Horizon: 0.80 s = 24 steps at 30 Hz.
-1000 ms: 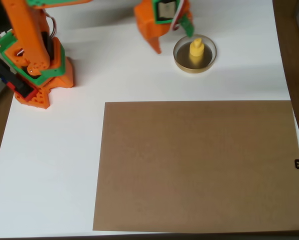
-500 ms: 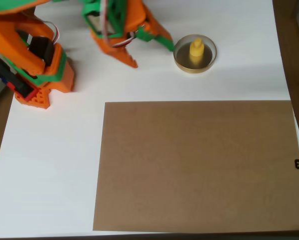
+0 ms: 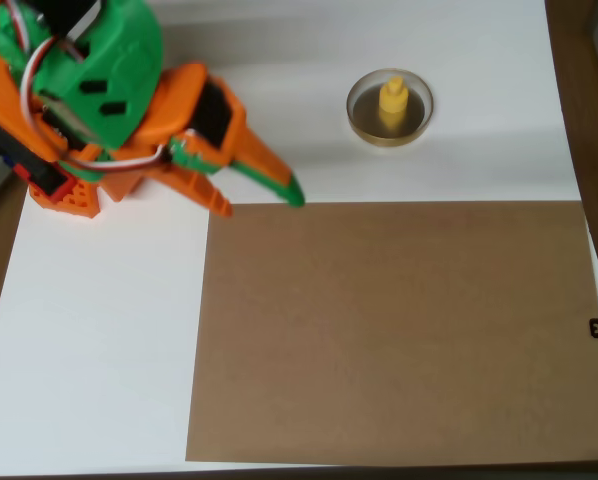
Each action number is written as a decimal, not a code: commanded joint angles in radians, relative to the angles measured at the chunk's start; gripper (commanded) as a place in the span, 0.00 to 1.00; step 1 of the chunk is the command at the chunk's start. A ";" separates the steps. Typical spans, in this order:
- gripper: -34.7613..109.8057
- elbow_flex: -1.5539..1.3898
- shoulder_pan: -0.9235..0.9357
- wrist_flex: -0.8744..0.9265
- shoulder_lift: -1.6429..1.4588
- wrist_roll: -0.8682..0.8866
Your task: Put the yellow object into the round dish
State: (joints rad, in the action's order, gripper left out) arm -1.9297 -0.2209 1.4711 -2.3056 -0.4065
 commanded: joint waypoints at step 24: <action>0.40 -0.434 0.439 -0.383 -0.440 0.239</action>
State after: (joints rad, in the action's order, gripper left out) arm -2.3347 0.1902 1.1106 -2.6507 -0.1672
